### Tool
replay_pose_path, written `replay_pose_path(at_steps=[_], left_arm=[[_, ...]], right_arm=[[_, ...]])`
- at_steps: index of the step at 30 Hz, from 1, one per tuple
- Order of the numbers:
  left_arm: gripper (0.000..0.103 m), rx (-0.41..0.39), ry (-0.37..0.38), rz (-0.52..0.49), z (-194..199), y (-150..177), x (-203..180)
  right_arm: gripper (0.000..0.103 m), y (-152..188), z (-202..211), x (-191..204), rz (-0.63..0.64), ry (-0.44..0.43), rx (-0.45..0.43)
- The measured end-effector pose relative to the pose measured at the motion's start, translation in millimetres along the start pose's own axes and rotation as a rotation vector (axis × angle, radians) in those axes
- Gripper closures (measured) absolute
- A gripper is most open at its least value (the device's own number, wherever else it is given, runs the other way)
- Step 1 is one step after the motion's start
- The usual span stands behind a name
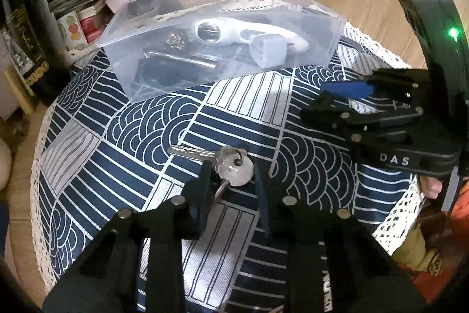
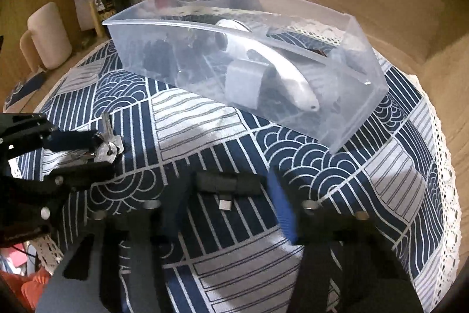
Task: Organize rigid objects
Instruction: 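Grasp the keys with the left tool while the right tool grasps the black USB adapter, then lower the keys and adapter into the clear box and open both tools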
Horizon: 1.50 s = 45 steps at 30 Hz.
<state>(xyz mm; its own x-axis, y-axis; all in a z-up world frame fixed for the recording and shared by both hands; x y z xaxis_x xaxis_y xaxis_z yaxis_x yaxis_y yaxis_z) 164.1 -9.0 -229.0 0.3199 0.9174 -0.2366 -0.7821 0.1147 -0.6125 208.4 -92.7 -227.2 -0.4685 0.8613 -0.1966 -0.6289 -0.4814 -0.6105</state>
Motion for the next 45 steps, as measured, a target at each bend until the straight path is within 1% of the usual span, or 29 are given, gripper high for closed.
replay_pose_path(at_steps=[3, 6, 10, 12, 15, 20, 23, 26, 29, 33, 36, 40, 45], left_arm=[[0.079, -0.009, 0.01, 0.022, 2, -3, 1], [0.079, -0.021, 0.032, 0.042, 6, -5, 2], [0.079, -0.06, -0.003, 0.045, 18, -11, 7], [0.079, -0.086, -0.009, 0.05, 27, -17, 10], [0.079, -0.137, -0.027, 0.051, 44, -30, 12], [0.079, -0.228, -0.024, 0.048, 75, -59, 14], [0.079, -0.276, -0.039, 0.039, 87, -79, 17], [0.079, -0.314, -0.044, 0.028, 98, -98, 19], [0.079, -0.335, -0.047, 0.024, 101, -115, 20], [0.079, -0.341, -0.046, 0.026, 97, -133, 24], [0.079, -0.331, -0.045, 0.025, 87, -146, 27], [0.079, -0.293, -0.031, 0.033, 62, -156, 32], [0.079, -0.234, -0.012, 0.049, 30, -155, 38]], right_arm=[[0.061, 0, 2, -1, -0.009, 0.007, -0.011], [0.061, 0, 12, -6, -0.026, 0.009, -0.039], [0.061, -7, 25, -14, -0.047, 0.022, -0.082], [0.061, -12, 33, -18, -0.057, 0.027, -0.107], [0.061, -23, 45, -25, -0.067, 0.043, -0.153], [0.061, -47, 65, -35, -0.089, 0.056, -0.227], [0.061, -61, 74, -40, -0.101, 0.061, -0.267], [0.061, -74, 83, -45, -0.109, 0.065, -0.306], [0.061, -91, 88, -48, -0.124, 0.074, -0.341], [0.061, -110, 85, -55, -0.144, 0.082, -0.364], [0.061, -121, 77, -57, -0.149, 0.085, -0.359], [0.061, -128, 54, -56, -0.139, 0.088, -0.323], [0.061, -128, 21, -54, -0.13, 0.086, -0.259]])
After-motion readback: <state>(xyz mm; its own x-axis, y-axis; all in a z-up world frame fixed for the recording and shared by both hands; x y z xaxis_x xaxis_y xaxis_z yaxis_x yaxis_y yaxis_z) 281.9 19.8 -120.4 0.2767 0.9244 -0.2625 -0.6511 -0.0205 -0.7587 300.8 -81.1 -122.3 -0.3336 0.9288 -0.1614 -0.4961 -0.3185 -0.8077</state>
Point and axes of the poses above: each gripper's, at about its wrist camera, not at the fingertips, and z roughly against the way its jaws point, x to its left, y to its underside, the point moved 10 cm from there along -z, roughly the way its jaws point, and after that the axes turned 12 degrees about y, right-handed, at the moved point
